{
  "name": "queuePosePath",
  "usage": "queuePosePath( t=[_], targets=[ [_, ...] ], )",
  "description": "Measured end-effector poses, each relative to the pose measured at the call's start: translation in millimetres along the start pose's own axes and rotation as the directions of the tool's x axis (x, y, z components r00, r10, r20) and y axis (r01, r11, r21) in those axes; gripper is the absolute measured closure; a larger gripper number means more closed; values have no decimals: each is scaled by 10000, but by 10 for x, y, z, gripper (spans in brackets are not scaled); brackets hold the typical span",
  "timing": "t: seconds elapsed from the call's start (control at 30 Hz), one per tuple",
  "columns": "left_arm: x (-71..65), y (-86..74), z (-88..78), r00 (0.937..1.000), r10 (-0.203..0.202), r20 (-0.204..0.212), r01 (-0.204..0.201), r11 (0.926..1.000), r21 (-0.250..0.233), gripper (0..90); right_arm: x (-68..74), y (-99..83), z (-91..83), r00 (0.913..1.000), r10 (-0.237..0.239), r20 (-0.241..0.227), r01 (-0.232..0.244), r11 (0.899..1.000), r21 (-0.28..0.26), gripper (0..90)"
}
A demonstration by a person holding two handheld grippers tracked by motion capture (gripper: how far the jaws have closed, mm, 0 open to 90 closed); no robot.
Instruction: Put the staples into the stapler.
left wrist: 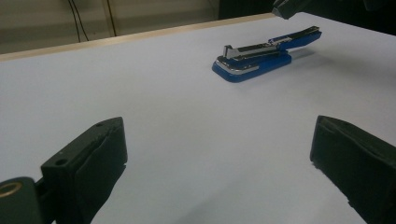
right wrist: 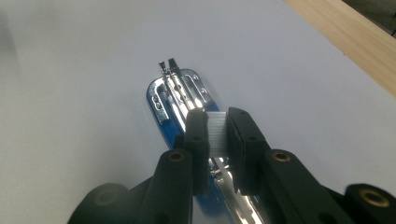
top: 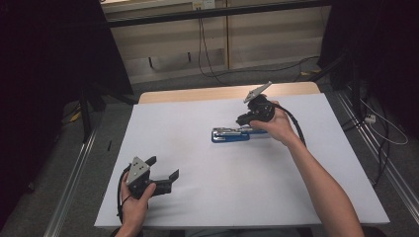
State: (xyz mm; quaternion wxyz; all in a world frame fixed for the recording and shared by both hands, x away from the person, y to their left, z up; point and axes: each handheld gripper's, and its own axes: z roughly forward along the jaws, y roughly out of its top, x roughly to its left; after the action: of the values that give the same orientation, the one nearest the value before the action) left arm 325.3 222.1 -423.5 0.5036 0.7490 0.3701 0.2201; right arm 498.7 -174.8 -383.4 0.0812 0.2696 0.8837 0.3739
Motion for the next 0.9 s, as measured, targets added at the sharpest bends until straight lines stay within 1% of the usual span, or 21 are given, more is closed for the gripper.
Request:
queuePosePath(
  t=[0.23, 0.4, 0.67, 0.77, 0.9],
  targets=[
    [0, 0, 1, 10000, -4, -4, 4, 10000, 9, 41, 44, 40, 61, 9991, -350, -250, 348, 9993, -109, 793],
    [-3, 1, -3, 10000, 4, 11, -4, 10000, -20, 41, 69, 91, 121, 9983, -501, -307, 496, 9987, -154, 792],
    [-3, 1, -4, 10000, 7, -5, -7, 10000, -14, 41, 75, 126, 193, 9971, -656, -378, 658, 9978, 45, 792],
    [0, -1, -3, 10000, -17, -13, 17, 10000, 6, 41, 87, 148, 218, 9959, -790, -437, 793, 9968, 51, 793],
    [1, 0, -6, 10000, 8, -30, -8, 10000, 0, 41, 111, 183, 248, 9929, -1081, -497, 1081, 9941, -23, 793]
  ],
)
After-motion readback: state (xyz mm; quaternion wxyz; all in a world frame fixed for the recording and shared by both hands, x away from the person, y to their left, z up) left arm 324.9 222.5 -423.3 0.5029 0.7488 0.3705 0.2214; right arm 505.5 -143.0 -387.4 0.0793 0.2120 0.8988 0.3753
